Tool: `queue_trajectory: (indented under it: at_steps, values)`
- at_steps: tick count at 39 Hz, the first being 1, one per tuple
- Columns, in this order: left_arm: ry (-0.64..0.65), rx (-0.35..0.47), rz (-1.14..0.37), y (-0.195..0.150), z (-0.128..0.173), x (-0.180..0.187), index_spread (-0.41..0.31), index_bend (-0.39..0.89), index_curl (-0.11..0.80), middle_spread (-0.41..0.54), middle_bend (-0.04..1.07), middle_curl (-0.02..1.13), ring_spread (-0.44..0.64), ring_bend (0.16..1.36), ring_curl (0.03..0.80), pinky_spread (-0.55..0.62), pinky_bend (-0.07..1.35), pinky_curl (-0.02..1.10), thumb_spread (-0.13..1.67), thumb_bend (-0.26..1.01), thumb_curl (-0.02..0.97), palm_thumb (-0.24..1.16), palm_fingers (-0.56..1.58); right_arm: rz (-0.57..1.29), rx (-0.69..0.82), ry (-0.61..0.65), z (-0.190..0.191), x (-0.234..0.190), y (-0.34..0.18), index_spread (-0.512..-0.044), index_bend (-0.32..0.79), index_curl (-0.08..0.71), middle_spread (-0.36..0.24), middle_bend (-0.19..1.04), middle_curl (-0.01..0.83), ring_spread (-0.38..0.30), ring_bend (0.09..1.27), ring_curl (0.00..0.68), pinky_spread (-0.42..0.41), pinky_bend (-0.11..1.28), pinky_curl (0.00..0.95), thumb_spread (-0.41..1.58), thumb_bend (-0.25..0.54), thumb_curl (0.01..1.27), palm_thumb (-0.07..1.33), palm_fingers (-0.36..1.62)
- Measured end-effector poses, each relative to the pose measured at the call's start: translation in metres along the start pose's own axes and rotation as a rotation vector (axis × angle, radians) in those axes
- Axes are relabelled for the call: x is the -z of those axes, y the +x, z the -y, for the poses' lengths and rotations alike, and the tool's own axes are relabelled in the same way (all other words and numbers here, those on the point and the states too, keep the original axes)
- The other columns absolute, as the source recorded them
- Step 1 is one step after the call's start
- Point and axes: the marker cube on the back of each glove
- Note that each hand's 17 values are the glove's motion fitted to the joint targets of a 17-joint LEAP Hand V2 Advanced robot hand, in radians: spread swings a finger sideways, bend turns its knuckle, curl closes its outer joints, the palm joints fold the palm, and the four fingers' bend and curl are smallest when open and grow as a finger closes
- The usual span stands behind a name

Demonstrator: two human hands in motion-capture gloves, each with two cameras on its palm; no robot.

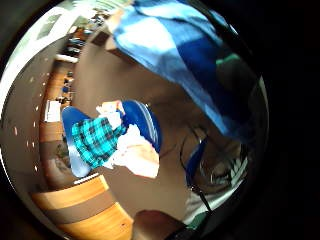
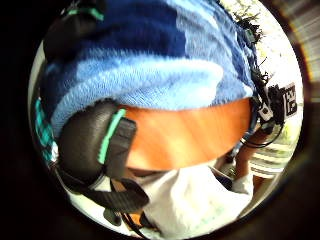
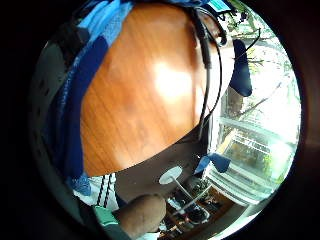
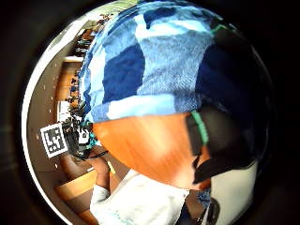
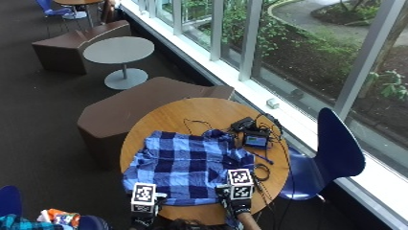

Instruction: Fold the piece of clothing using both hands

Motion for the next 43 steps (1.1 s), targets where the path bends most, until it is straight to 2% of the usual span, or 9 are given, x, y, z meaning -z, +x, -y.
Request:
queue_trajectory:
  at_steps: [5,9,14,17,21,26,30,38,43]
  values:
    - [0.372,0.04,0.114,-0.005,0.031,0.0,-0.184,0.24,0.28,-0.128,0.23,0.35,-0.07,0.59,0.267,-0.04,0.68,0.31,1.25,0.11,0.263,0.27,0.83,-0.008,0.06,0.262,0.013,0.006,0.0,-0.343,0.26,0.304,-0.131,0.15,0.272,-0.142,0.42,0.26,-0.053,0.54,0.325,1.23,0.174,0.37,0.77,0.78]
    - [0.403,0.07,0.031,-0.003,0.031,0.013,-0.226,0.25,0.315,-0.197,0.23,0.37,-0.18,0.57,0.286,-0.14,0.62,0.32,1.28,0.14,0.279,0.36,0.98,0.06,0.146,0.467,0.023,0.014,-0.002,-0.328,0.25,0.33,-0.159,0.17,0.289,-0.191,0.45,0.291,-0.125,0.52,0.33,1.26,0.205,0.38,0.85,0.96]
    - [0.483,0.112,0.067,-0.031,0.022,0.05,-0.273,0.24,0.346,-0.261,0.27,0.41,-0.28,0.56,0.313,-0.24,0.56,0.33,1.3,0.19,0.296,0.47,1.16,0.156,0.224,0.55,0.019,0.039,0.004,-0.315,0.16,0.344,-0.204,0.26,0.339,-0.245,0.51,0.334,-0.187,0.47,0.341,1.3,0.228,0.39,0.9,1.18]
    - [0.465,0.027,0.011,-0.033,0.004,0.072,-0.287,0.17,0.347,-0.303,0.34,0.44,-0.34,0.64,0.352,-0.28,0.56,0.35,1.33,0.2,0.297,0.51,1.33,0.239,0.309,0.479,0.005,0.06,0.007,-0.306,0.1,0.336,-0.229,0.32,0.373,-0.268,0.6,0.377,-0.241,0.49,0.354,1.33,0.246,0.38,0.93,1.34]
    - [0.41,-0.151,-0.115,-0.026,-0.019,0.103,-0.303,0.14,0.346,-0.34,0.41,0.47,-0.39,0.77,0.399,-0.32,0.56,0.37,1.34,0.21,0.295,0.54,1.41,0.289,0.431,0.268,-0.022,0.09,0.014,-0.302,0.1,0.327,-0.238,0.38,0.406,-0.271,0.7,0.411,-0.287,0.49,0.359,1.35,0.25,0.38,0.95,1.38]
    - [0.263,-0.289,-0.103,-0.041,-0.016,0.119,-0.315,0.14,0.35,-0.368,0.48,0.5,-0.4,0.9,0.456,-0.36,0.62,0.4,1.36,0.2,0.289,0.56,1.43,0.382,0.547,0.05,-0.025,0.129,0.018,-0.298,0.09,0.312,-0.242,0.44,0.438,-0.267,0.77,0.441,-0.328,0.56,0.384,1.36,0.24,0.37,0.95,1.39]
    - [0.123,-0.333,-0.076,-0.052,0.026,0.116,-0.32,0.15,0.357,-0.383,0.53,0.52,-0.4,0.95,0.482,-0.38,0.66,0.43,1.36,0.2,0.287,0.57,1.41,0.443,0.553,-0.042,0.025,0.148,0.018,-0.296,0.08,0.298,-0.239,0.48,0.456,-0.258,0.82,0.462,-0.337,0.61,0.404,1.32,0.192,0.35,0.92,1.38]
    - [-0.107,-0.287,0.001,-0.052,0.151,0.104,-0.323,0.16,0.372,-0.396,0.63,0.55,-0.4,1.0,0.512,-0.4,0.7,0.46,1.36,0.18,0.278,0.58,1.38,0.511,0.287,-0.085,0.164,0.157,-0.003,-0.293,0.11,0.289,-0.228,0.59,0.5,-0.233,0.88,0.492,-0.313,0.7,0.446,1.23,0.115,0.35,0.88,1.39]
    - [-0.176,-0.275,0.028,-0.045,0.212,0.076,-0.328,0.18,0.39,-0.4,0.69,0.56,-0.4,1.02,0.524,-0.4,0.71,0.47,1.36,0.16,0.274,0.59,1.38,0.49,0.156,-0.002,0.226,0.145,-0.006,-0.293,0.13,0.295,-0.215,0.68,0.533,-0.217,0.92,0.513,-0.283,0.77,0.477,1.19,0.081,0.35,0.88,1.39]
